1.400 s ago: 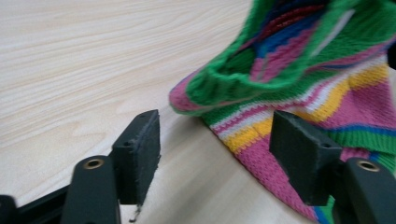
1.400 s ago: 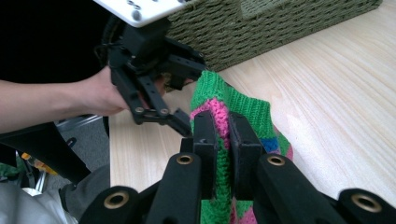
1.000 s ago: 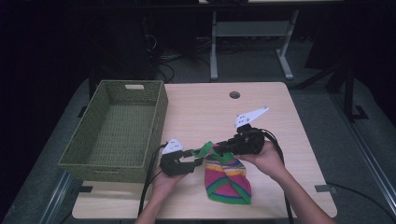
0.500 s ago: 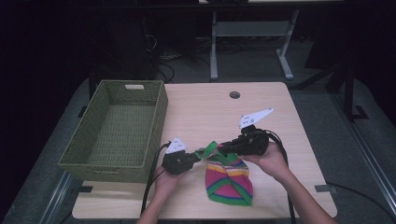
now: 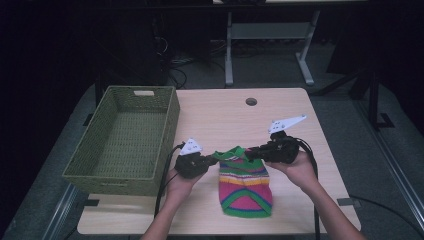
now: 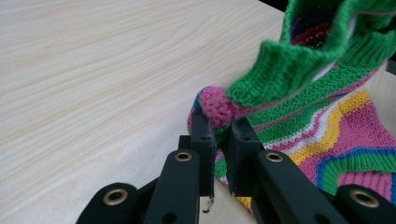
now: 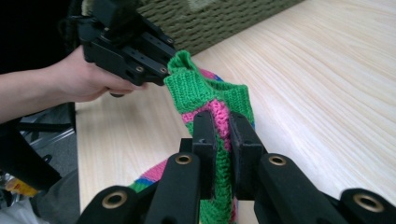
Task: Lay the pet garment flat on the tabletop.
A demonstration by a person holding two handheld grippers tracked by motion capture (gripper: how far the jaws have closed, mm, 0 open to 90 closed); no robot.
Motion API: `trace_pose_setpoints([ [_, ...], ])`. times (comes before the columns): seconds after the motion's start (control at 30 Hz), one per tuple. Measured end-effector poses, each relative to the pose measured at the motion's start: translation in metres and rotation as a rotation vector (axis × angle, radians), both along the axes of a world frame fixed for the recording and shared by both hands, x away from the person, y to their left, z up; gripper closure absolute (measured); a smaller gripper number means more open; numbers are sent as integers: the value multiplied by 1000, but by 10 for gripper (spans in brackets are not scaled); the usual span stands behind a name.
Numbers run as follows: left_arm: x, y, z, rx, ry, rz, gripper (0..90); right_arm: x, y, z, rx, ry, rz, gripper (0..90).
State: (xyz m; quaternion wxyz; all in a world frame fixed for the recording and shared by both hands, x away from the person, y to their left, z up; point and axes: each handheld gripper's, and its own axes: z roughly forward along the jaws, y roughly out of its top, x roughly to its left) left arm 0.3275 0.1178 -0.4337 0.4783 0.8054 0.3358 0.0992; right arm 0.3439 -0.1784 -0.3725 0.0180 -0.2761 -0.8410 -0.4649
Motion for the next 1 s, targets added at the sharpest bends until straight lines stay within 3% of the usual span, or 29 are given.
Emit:
trace_pose_setpoints([
  [0.37, 10, -9, 5, 60, 4, 1, 830, 18, -21, -16, -39, 18, -75, 818],
  [0.53, 16, -13, 6, 102, 14, 5, 830, 24, -25, -21, -45, 1, -98, 817],
  [0.87, 28, -18, 5, 137, 36, 27, 830, 37, -25, -28, -74, 3, -120, 815],
  [1.0, 33, -17, 4, 130, 45, 41, 830, 42, -26, -32, -73, 4, -134, 816],
])
